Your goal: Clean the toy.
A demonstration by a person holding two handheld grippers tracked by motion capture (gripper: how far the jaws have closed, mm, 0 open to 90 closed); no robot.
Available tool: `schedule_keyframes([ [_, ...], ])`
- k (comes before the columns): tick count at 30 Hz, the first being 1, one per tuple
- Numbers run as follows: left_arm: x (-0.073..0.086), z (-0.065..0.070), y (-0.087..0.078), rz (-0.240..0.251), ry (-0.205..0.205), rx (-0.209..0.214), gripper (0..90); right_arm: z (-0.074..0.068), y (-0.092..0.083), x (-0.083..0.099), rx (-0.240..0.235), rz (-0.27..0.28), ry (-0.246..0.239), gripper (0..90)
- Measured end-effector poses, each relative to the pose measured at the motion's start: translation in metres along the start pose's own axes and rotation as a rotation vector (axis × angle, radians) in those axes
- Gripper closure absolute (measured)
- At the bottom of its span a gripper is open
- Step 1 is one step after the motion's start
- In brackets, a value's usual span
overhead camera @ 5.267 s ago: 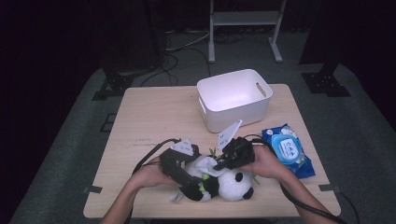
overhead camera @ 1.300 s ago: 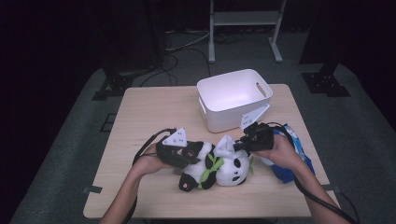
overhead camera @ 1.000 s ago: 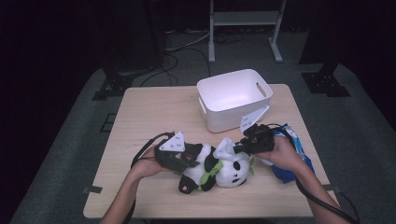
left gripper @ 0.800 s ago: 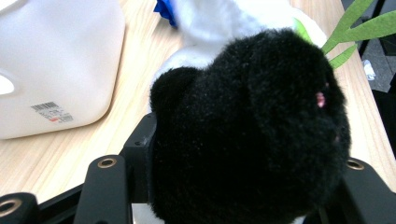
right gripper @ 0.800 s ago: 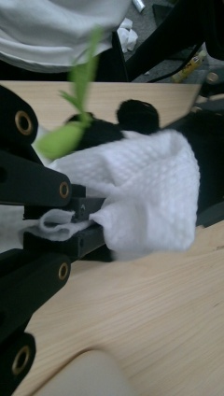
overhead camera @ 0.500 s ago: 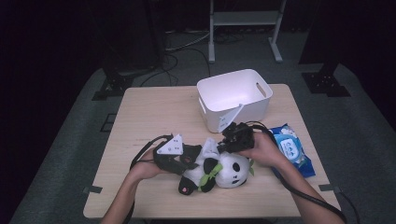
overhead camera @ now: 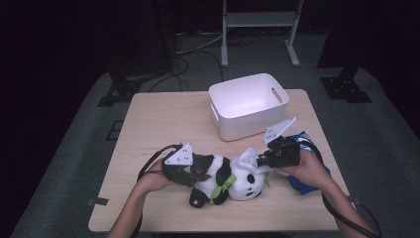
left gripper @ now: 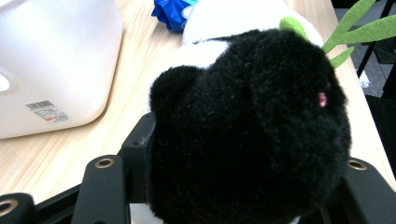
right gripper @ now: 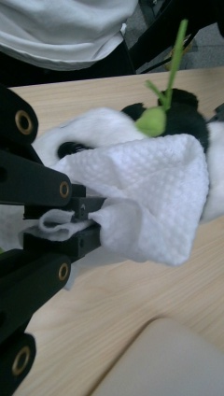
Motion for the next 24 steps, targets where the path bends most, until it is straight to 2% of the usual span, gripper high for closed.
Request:
schedule_keyframes([
  [4, 0.0, 0.0, 0.0, -0.001, 0.005, -0.001, 38.3, 0.002, -0.002, 0.017, -0.001, -0.004, 0.042, 85.5],
  [6, 0.0, 0.0, 0.0, 0.0, 0.002, -0.002, 38.3, 0.003, -0.002, 0.023, 0.004, -0.013, 0.046, 85.5],
  [10, -0.001, -0.001, 0.0, -0.001, 0.002, -0.003, 38.2, 0.005, -0.004, 0.025, 0.006, -0.015, 0.053, 85.4],
  [14, -0.001, 0.0, 0.0, -0.002, 0.008, -0.003, 38.2, 0.003, -0.003, 0.009, 0.011, -0.01, 0.016, 85.4],
  [17, -0.002, 0.0, 0.0, -0.007, 0.015, -0.005, 38.1, 0.0, 0.001, -0.012, 0.011, -0.003, -0.025, 85.4],
  [24, -0.003, 0.002, 0.0, -0.004, 0.023, -0.01, 37.8, -0.01, 0.024, -0.056, -0.022, -0.028, -0.098, 85.4],
])
Point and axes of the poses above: each handheld gripper's, and its own axes: y roughly forward along the jaws, x roughly out of its underside, z roughly to its right, the point moved 3 cm from there along y, roughly forward along the jaws, and after that the axes turned 7 degrees about -z, right-handed, at the moved point
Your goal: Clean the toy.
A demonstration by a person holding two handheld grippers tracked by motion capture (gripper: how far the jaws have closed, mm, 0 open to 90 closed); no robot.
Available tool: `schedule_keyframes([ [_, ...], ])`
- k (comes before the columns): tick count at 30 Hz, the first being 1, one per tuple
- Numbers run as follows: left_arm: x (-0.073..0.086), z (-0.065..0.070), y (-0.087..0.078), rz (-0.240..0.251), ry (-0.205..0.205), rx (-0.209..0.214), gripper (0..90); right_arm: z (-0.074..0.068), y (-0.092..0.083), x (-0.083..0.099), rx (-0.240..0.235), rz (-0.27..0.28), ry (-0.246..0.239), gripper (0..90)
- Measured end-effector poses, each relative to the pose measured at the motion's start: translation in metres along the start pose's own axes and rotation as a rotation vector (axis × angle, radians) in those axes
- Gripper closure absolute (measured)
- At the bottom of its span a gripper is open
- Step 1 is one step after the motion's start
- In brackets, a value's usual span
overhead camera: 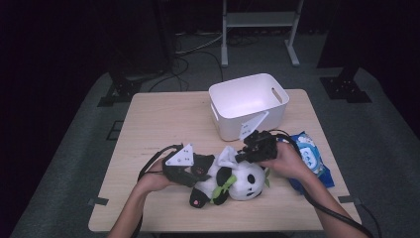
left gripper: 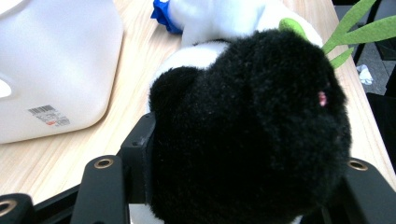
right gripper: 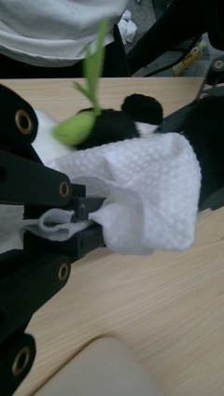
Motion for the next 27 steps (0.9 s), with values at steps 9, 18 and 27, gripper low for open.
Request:
schedule_keyframes([
  [9, 0.004, -0.005, 0.002, 0.033, -0.082, 0.034, 29.9, -0.003, 0.021, -0.012, -0.003, -0.065, -0.041, 85.7],
  [18, 0.012, -0.011, 0.003, 0.093, -0.24, 0.129, 13.4, -0.007, 0.02, -0.002, 0.0, -0.068, -0.051, 85.8],
  [27, 0.028, -0.017, 0.007, 0.113, -0.307, 0.21, 9.3, -0.008, 0.017, 0.003, 0.003, -0.067, -0.042, 85.8],
])
Point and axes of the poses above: each handheld gripper's, and its own axes: y roughly forward along the jaws, x roughly out of its underside, z roughly to its right, the point moved 3 cm from there along y, roughly forward along the jaws, and after that the axes turned 7 degrees about -z, right-handed, at the moved point
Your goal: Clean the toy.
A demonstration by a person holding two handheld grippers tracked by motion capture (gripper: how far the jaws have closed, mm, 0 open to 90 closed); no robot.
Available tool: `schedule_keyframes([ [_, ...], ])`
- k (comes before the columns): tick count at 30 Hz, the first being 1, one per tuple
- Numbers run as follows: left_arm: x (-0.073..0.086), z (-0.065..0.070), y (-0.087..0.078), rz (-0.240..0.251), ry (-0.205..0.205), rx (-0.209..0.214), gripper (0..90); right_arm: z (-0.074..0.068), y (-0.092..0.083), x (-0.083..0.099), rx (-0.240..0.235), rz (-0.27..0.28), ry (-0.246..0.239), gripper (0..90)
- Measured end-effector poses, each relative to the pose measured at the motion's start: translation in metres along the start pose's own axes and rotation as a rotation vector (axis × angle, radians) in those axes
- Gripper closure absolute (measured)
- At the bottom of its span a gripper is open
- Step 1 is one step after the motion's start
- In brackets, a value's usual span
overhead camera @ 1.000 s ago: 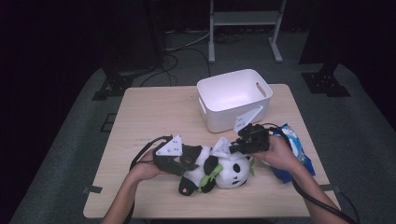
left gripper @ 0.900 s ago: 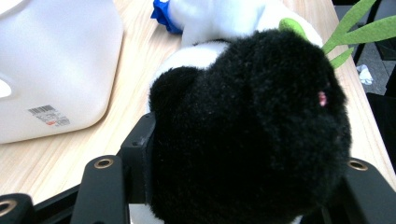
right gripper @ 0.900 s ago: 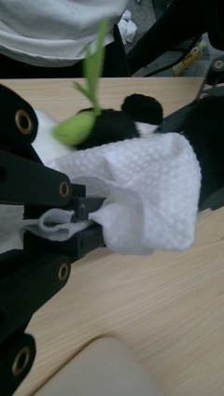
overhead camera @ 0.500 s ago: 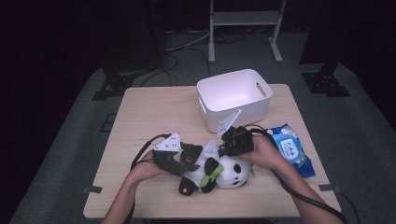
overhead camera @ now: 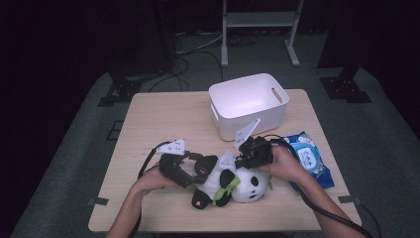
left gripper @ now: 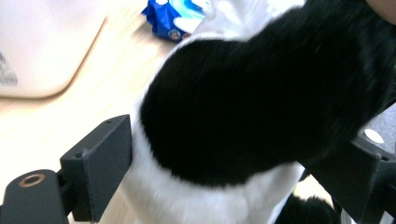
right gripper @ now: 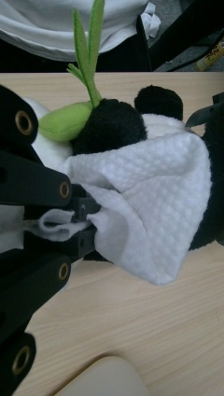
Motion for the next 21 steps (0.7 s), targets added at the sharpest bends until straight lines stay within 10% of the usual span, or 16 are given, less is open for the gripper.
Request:
schedule_keyframes([
  [12, 0.016, -0.011, 0.017, -0.047, -0.084, 0.089, 7.8, 0.002, 0.0, 0.005, -0.002, 0.017, 0.011, 85.7],
  [21, 0.0, -0.005, 0.007, -0.098, -0.039, 0.032, 40.3, 0.002, -0.004, 0.003, -0.011, 0.051, 0.014, 85.7],
])
Point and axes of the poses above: each handheld gripper's, and its own axes: y roughly forward along the jaws, x roughly out of its underside, z roughly to its right, the point moved 3 cm from there along y, roughly forward along the jaws, and after that the axes turned 7 degrees about -z, right-handed, at the moved point
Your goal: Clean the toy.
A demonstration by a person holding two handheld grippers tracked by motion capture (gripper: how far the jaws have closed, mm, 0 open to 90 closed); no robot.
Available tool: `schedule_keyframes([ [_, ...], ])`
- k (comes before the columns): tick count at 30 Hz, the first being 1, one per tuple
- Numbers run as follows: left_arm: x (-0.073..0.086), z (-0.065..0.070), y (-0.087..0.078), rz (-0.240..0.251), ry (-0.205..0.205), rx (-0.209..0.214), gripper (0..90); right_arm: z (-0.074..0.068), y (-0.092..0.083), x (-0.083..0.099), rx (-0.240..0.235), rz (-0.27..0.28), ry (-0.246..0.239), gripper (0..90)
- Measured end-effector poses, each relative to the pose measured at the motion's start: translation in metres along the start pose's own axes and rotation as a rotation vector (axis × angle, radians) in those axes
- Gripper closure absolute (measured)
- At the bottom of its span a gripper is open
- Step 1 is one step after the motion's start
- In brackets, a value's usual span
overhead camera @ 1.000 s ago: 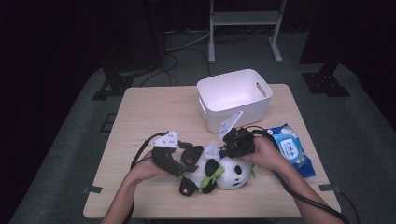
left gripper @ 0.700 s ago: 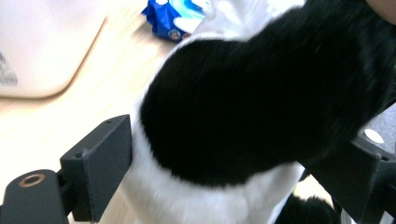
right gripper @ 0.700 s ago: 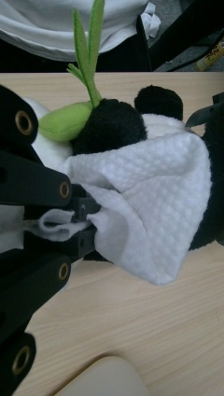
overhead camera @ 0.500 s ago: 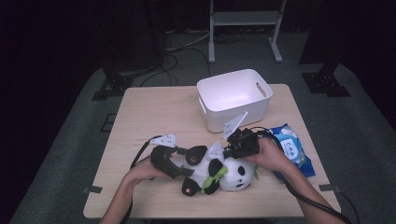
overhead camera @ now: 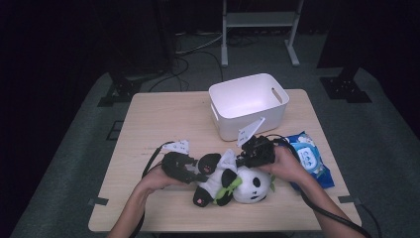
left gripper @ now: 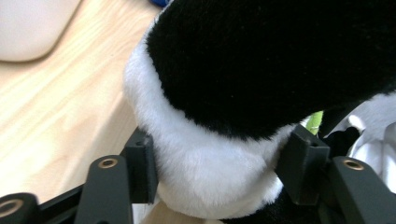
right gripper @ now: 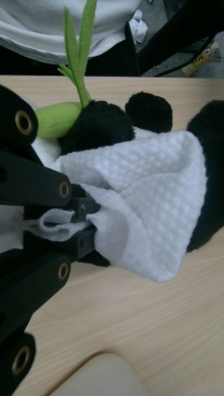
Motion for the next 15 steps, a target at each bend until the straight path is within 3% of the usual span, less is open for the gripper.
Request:
schedule_keyframes([
  [9, -0.028, 0.013, -0.035, -0.029, 0.082, -0.147, 42.9, 0.0, -0.011, -0.01, 0.049, 0.055, -0.019, 85.7],
  [15, -0.043, 0.021, -0.048, -0.053, 0.124, -0.188, 44.0, -0.002, -0.015, -0.011, 0.051, 0.085, -0.013, 85.8],
])
Point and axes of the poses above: each handheld gripper's, and its own axes: y roughly forward along the jaws, x roughly out of its underside, z roughly to its right, the point moved 3 cm from there along y, roughly forward along the jaws, and after that the axes turned 7 degrees about -z, right-handed, at the moved point
